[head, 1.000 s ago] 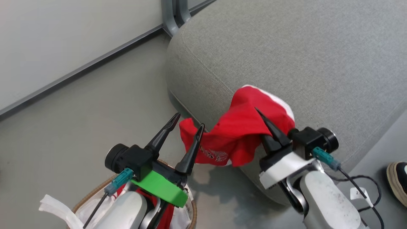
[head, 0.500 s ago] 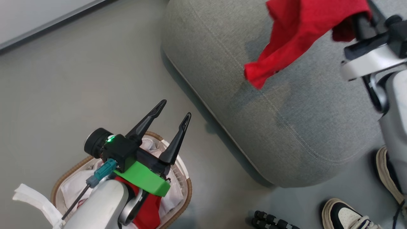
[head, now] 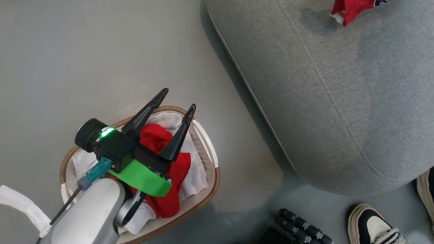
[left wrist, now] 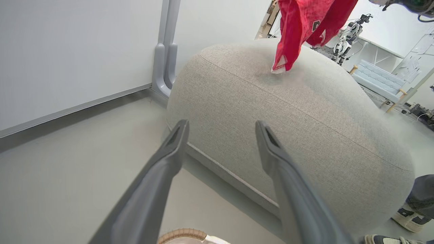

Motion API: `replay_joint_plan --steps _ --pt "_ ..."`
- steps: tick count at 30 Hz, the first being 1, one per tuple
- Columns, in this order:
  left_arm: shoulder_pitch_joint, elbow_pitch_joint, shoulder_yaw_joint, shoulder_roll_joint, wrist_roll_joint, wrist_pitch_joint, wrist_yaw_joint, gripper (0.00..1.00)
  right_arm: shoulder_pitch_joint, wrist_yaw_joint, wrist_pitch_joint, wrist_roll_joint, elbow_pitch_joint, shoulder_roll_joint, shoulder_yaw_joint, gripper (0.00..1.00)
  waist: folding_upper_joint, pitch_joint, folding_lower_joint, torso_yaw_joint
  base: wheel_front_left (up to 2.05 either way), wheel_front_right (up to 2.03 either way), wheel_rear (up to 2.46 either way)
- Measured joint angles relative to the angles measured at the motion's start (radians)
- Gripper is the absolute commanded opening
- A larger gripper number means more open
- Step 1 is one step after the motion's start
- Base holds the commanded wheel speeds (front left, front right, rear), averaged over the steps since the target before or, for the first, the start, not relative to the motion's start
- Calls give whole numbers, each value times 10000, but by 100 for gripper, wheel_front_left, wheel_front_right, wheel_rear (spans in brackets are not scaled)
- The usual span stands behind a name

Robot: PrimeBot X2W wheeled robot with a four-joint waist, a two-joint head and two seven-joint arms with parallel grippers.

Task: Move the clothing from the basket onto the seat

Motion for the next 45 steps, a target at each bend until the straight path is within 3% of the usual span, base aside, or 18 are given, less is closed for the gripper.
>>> replay_joint_plan --steps 10,11,12,13,19,27,36,45 --pt "-36 8 355 199 -13 0 0 100 840 0 -17 -1162 1133 1147 -2169 0 0 773 -1 799 0 0 0" --pt "-33 25 364 174 -25 0 0 100 971 0 -19 -1214 1214 1256 -2343 13 0 786 0 851 0 0 0" --pt "-29 48 393 136 -38 0 0 100 1160 0 -19 -1252 1237 1402 -2554 72 0 788 -1 909 0 0 0" --pt "-22 92 414 81 -44 0 0 100 1360 0 -21 -1260 1225 1559 -2698 100 0 760 0 944 0 0 0" --pt "177 339 566 -263 -109 0 0 100 2860 0 -21 -1083 980 1977 -3032 100 0 322 -1 1001 0 0 0" --pt "670 901 966 -823 -123 0 0 100 4929 -2 -23 -583 -36 2268 -2702 100 0 -799 -2 984 0 0 0" --pt "1422 1586 2017 -1396 412 0 0 100 5376 0 -23 359 -1352 2895 -1022 100 0 -1968 -2 1265 0 0 0" --pt "1982 2123 3611 -2109 1150 0 0 100 5818 -2 -23 1210 -1873 3488 301 100 0 -2693 -2 2207 0 0 0"
